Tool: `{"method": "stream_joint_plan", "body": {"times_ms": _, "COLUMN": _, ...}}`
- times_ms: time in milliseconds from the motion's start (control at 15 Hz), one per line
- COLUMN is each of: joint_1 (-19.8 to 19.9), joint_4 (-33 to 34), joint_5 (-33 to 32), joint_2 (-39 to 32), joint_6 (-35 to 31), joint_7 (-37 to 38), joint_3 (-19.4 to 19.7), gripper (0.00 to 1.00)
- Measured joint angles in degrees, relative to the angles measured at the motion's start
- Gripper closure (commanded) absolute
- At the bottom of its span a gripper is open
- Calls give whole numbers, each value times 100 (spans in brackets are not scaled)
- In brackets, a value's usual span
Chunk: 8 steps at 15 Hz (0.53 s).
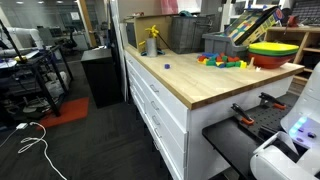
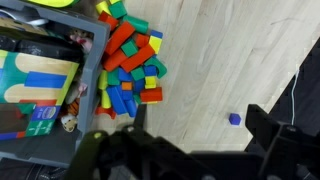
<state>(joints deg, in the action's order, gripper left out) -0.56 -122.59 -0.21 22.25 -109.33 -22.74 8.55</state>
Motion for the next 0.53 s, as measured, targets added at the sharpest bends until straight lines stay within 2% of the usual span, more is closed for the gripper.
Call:
{"method": "stream_joint_plan", "body": {"times_ms": 333, "joint_1": 5, "joint_4": -177, "joint_5": 71, "joint_2": -76, "joint_6": -154, "joint_7": 620, "joint_3": -150, "gripper": 0}}
{"method": "stream_joint_plan", "body": {"times_ms": 533, "joint_1": 5, "joint_4": -318, "joint_5": 150, "joint_2": -183, "joint_6": -470, "joint_7": 1085, "joint_3": -276, "gripper": 0}}
